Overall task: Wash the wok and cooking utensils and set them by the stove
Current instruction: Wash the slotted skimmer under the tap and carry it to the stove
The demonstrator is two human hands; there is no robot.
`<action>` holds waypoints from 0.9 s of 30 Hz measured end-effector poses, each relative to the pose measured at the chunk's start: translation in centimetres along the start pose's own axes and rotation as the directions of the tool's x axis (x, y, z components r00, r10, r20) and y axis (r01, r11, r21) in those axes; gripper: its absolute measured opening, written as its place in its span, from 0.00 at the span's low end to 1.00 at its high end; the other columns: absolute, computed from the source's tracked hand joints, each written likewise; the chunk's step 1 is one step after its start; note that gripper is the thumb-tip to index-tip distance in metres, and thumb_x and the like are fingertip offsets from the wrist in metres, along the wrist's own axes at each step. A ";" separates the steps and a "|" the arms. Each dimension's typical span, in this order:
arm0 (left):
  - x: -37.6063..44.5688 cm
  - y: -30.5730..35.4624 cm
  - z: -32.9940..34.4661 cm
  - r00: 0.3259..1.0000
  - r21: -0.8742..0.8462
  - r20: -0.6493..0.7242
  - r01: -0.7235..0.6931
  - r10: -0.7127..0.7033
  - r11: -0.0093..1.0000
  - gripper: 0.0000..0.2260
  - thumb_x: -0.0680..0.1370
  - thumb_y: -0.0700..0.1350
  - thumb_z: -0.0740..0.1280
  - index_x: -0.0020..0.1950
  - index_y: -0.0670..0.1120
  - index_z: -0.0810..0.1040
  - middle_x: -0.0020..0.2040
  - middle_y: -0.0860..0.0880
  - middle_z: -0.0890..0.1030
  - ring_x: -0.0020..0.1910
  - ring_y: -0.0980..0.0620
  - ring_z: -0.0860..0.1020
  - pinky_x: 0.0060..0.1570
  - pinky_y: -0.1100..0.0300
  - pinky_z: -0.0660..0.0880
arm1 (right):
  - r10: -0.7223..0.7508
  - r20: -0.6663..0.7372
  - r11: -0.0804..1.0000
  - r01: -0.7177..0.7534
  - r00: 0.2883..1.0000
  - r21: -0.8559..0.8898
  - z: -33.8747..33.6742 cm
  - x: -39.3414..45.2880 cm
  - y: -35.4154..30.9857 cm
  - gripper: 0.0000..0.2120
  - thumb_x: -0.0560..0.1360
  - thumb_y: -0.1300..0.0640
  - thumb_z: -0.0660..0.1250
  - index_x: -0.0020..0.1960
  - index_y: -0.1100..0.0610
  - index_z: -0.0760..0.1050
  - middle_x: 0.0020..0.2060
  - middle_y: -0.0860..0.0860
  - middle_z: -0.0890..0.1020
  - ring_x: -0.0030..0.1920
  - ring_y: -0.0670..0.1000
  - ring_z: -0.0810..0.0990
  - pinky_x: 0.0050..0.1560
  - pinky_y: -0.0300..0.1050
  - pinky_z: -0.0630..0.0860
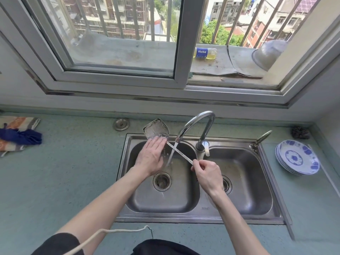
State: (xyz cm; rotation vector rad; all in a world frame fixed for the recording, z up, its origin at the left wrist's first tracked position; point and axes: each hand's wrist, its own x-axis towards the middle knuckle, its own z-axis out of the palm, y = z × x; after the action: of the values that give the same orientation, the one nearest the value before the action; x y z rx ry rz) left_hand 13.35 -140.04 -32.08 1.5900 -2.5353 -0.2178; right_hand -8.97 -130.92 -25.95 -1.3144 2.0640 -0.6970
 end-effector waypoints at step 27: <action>2.7 10.5 -0.7 0.703 -0.768 0.540 0.187 -0.462 -0.612 0.03 0.81 0.35 0.66 0.52 0.38 0.79 0.48 0.42 0.86 0.48 0.46 0.85 0.44 0.56 0.83 | -0.106 0.234 0.983 0.066 0.966 0.174 2.6 4.0 -0.7 0.17 0.83 0.49 0.65 0.37 0.53 0.79 0.29 0.46 0.79 0.29 0.43 0.73 0.36 0.41 0.69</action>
State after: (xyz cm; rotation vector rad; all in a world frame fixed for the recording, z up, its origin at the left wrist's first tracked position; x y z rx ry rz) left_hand 3.03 -138.01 -29.23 1.1919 -0.2423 -1.6901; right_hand -8.03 -135.17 -28.01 -1.3296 1.7268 -0.6916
